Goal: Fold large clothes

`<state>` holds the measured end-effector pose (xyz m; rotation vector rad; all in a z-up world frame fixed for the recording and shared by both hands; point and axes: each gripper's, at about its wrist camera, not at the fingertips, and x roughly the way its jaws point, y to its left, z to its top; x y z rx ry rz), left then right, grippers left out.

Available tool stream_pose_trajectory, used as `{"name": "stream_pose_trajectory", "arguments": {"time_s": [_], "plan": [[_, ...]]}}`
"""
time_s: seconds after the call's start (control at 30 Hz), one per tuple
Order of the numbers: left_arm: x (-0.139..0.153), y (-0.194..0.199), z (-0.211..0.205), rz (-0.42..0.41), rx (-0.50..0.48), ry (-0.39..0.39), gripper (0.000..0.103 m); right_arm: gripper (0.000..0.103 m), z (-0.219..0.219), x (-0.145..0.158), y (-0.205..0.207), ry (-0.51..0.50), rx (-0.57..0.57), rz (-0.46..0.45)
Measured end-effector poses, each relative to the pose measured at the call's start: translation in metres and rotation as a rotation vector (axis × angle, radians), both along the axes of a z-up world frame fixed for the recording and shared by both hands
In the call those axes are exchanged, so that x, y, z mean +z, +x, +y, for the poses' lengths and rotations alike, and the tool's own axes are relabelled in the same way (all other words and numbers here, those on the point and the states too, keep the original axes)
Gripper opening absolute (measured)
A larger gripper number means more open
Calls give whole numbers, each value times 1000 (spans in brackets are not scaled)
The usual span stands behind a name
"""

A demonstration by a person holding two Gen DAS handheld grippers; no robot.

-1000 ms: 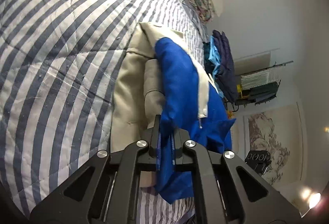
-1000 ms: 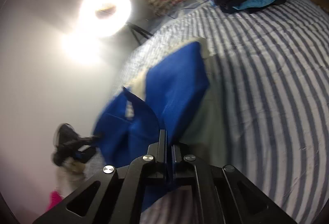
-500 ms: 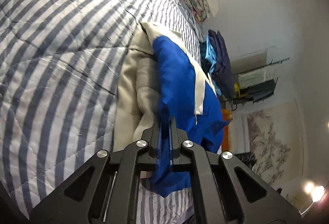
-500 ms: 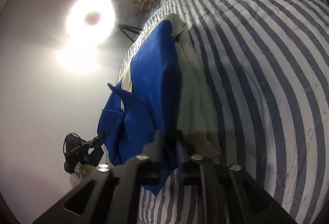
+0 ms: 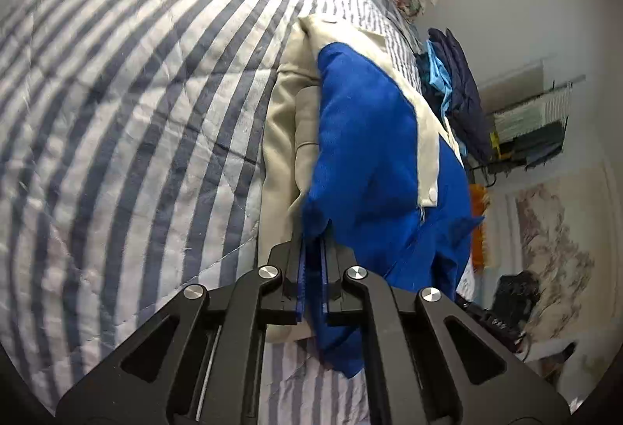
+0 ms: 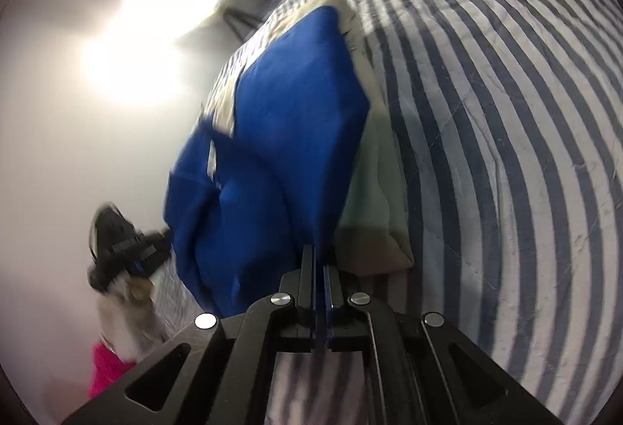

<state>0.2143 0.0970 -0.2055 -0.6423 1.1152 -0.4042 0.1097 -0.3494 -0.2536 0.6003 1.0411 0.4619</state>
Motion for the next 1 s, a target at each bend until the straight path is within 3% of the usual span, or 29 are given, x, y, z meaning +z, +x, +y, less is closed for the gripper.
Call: {"name": "stream_pose_trajectory", "arguments": {"time_s": [0.13,0.27,0.37,0.5,0.63,0.67,0.8,0.9,1.0], "plan": [[35,-19,10,-96,11,67,2,27,-5,51,-16,-142,45,-153],[76,-17,4,-222,17,101,2,27,2,95,-3,-205,79,-320],[82,13,-16,-251,-5,152,2,27,19,109,34,-230,91,-379],[59,46,-35,-215,-45,148,2,26,46,93,98,-292,109,-379],[21,71,-46,-183,-74,279,2,25,48,55,128,-367,89,-296],[12,76,-45,-171,-76,285,2,18,46,42,134,-378,88,-274],[-12,87,-37,-153,-73,214,2,12,40,14,140,-380,95,-223],[-2,85,-32,-129,-59,200,2,12,40,27,136,-392,88,-215],[28,63,-30,-200,-80,187,3,18,34,53,116,-345,99,-279]]}}
